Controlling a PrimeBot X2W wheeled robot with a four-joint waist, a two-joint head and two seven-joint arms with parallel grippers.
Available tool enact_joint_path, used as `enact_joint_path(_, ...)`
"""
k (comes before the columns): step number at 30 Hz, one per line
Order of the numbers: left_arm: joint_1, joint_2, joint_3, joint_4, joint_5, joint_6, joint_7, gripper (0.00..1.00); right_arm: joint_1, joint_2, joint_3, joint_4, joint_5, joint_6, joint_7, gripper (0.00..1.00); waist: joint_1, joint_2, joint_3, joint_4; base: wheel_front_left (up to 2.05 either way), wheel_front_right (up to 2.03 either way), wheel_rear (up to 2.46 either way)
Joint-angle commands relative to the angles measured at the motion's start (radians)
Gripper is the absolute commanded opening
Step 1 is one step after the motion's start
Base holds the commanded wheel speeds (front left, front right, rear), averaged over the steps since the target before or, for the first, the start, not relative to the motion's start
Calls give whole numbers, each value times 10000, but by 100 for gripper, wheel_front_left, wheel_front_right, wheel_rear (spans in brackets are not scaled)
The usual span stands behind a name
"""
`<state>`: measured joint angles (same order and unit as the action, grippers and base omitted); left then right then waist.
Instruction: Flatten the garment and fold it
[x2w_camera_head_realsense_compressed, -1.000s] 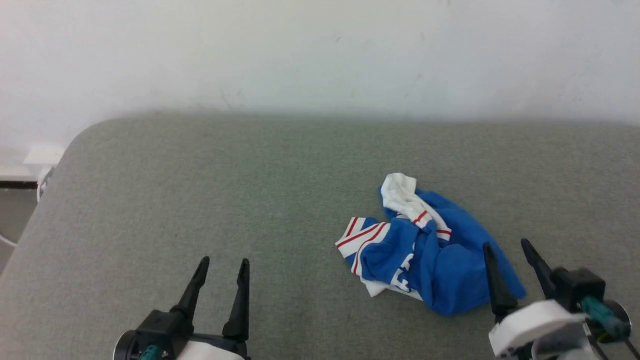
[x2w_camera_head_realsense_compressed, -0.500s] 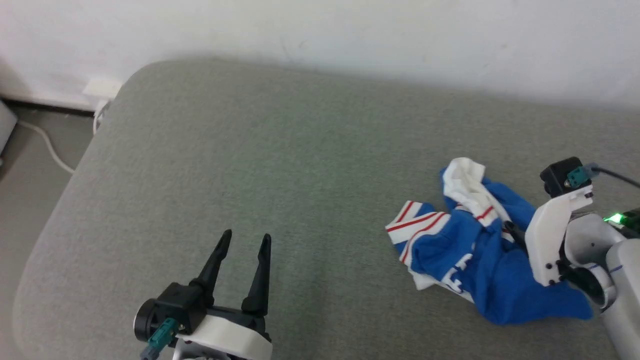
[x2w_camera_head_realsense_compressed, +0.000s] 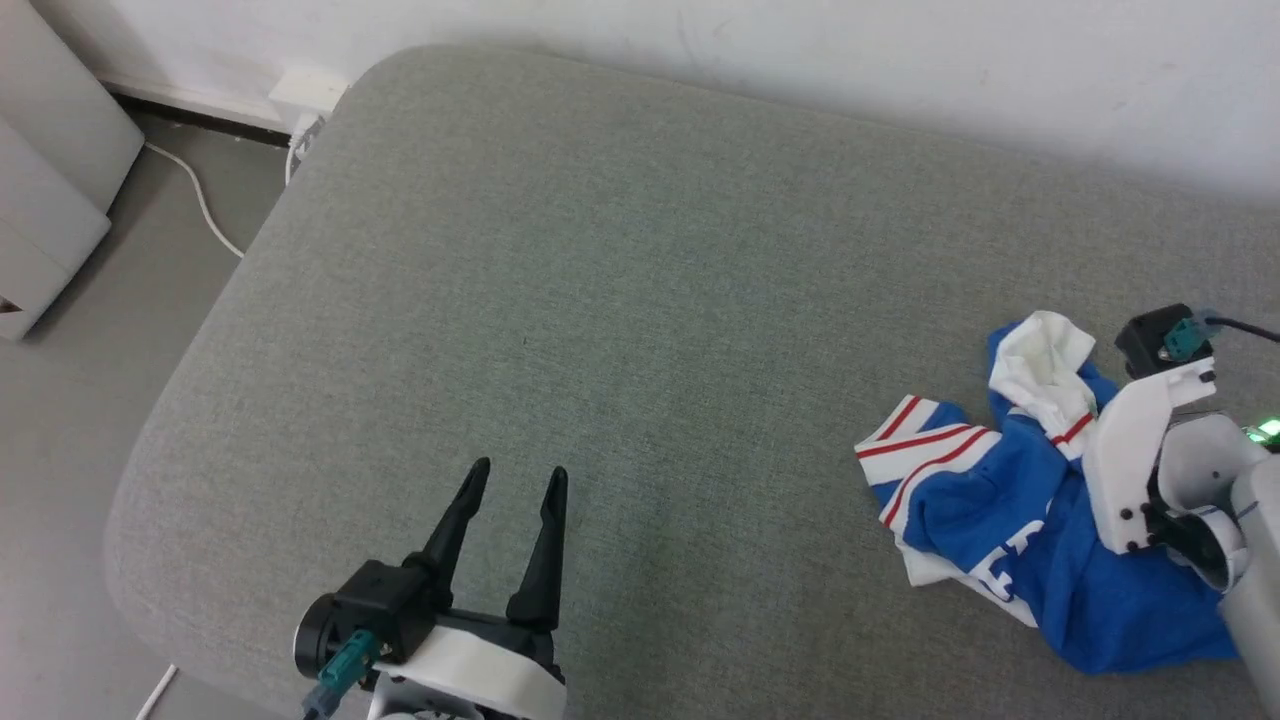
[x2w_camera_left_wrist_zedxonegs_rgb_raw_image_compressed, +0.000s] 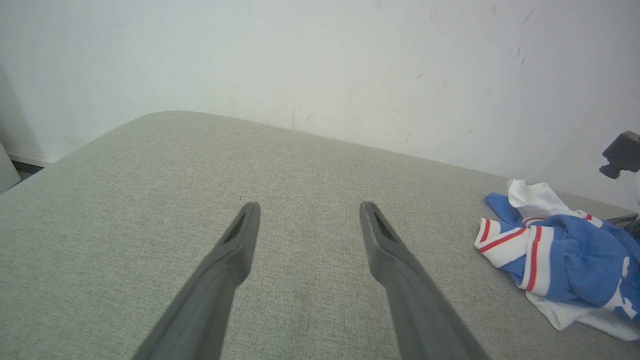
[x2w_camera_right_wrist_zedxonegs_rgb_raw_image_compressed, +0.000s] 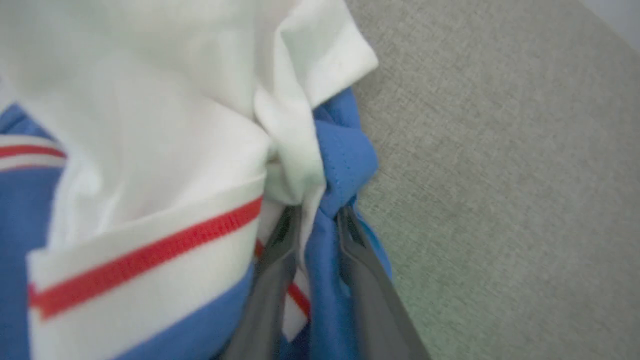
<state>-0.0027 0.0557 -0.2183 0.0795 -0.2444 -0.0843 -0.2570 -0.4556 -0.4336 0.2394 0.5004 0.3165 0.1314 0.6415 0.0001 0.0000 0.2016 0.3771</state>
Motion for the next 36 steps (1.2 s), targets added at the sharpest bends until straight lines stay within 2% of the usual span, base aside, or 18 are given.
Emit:
enact_joint_path(1, -18, -53, 14, 30, 76, 45, -47, 100, 228, 190, 115, 389, -14, -7, -178, 0, -1, 0, -201, -318, 0, 0, 0)
enact_joint_path(8, 115, -54, 206, 81, 239, -41, -47, 100, 430, 206, -926, 270, -332, -7, -1573, 0, -1, 0, -858, -1551, 0, 0, 0)
enact_joint_path(14, 240, -54, 305, 71, 298, -86, -47, 100, 1377, 451, -2159, -341, -791, -7, -1747, 0, -1, 0, -1188, -2518, 0, 0, 0)
enact_joint_path(20, 246, -54, 406, 74, 309, -125, -47, 100, 3081, 1297, -3727, -1541, -1562, -7, -1346, 0, -1, 0, -1343, -3333, 0, 0, 0)
enact_joint_path(24, 167, -54, 446, 61, 181, -101, -47, 100, 4035, 2152, -4147, -2154, -1634, -7, -1112, 2, -1, 0, -1293, -3665, 0, 0, 0)
enact_joint_path(25, 139, -54, 441, 72, 171, -103, -47, 100, 4148, 2287, -4148, -2261, -1644, -7, -1151, 35, -1, 0, -1268, -3731, 0, 0, 0)
enact_joint_path(26, 111, -54, 431, 97, 173, -109, -47, 100, 4190, 2420, -4207, -2370, -1650, -7, -1284, 100, -1, 0, -1249, -3792, 0, 0, 0)
enact_joint_path(29, 40, -54, 404, 172, 185, -126, -47, 100, 4118, 2794, -4303, -2668, -1583, -7, -1808, 100, -1, 0, -1242, -3926, 0, 0, 0)
enact_joint_path(36, -129, -54, 262, 338, 241, -192, -47, 100, 4043, 3084, -4172, -3969, -1439, -7, -3491, 100, -1, 0, -1251, -4150, 0, 0, 0)
